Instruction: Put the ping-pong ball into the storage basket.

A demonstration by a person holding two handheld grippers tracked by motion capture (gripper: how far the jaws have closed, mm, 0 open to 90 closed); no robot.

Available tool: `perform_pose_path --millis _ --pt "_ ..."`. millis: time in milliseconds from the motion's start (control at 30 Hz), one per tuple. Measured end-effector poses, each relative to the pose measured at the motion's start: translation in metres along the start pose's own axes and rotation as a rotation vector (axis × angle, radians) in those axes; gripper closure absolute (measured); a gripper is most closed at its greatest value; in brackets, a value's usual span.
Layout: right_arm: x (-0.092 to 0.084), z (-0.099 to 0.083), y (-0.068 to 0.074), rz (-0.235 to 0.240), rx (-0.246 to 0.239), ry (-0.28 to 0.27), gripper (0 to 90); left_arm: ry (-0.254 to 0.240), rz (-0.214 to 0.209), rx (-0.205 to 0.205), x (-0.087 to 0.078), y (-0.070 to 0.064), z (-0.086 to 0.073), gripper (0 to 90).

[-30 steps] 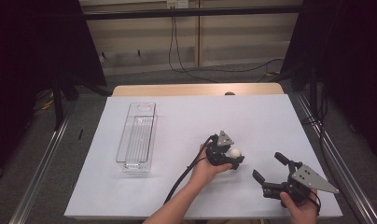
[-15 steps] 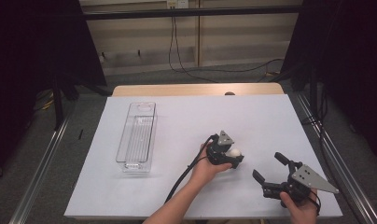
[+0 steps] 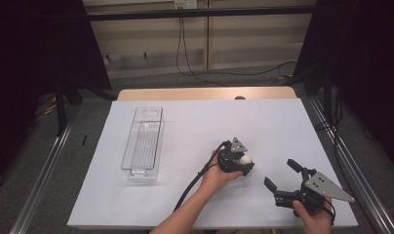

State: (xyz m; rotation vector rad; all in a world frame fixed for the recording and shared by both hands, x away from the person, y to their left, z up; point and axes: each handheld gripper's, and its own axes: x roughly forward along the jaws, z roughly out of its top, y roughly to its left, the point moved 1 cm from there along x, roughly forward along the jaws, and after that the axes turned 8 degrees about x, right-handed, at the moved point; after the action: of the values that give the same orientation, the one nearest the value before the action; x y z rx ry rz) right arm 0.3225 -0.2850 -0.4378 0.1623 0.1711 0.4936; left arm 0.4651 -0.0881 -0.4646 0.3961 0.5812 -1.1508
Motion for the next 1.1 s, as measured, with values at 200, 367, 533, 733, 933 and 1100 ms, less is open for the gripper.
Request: perform_pose_path --millis 200,367,533,733,933,1100 --pt "0.0 0.0 0.0 0.001 -0.002 0.001 0.7 0.01 0.015 -0.004 -0.007 0.004 0.001 51.1" --pt "0.0 -0.001 0.0 0.005 -0.008 0.006 0.7 -0.017 0.014 -0.019 -0.015 0.006 0.002 51.1" --pt "0.001 -0.001 0.001 0.006 -0.006 0.006 0.7 -0.012 0.003 -0.024 -0.022 0.007 0.003 51.1" --pt "0.001 -0.001 0.001 0.007 -0.006 0.007 0.7 -0.032 -0.002 -0.042 -0.029 0.009 0.002 51.1" --pt "0.002 -0.001 0.002 0.008 -0.002 0.005 0.7 -0.007 -0.001 -0.044 -0.038 0.012 0.001 51.1" --pt "0.002 -0.001 0.002 0.009 -0.007 0.007 0.7 -0.017 -0.006 -0.057 -0.045 0.013 0.0 51.2"
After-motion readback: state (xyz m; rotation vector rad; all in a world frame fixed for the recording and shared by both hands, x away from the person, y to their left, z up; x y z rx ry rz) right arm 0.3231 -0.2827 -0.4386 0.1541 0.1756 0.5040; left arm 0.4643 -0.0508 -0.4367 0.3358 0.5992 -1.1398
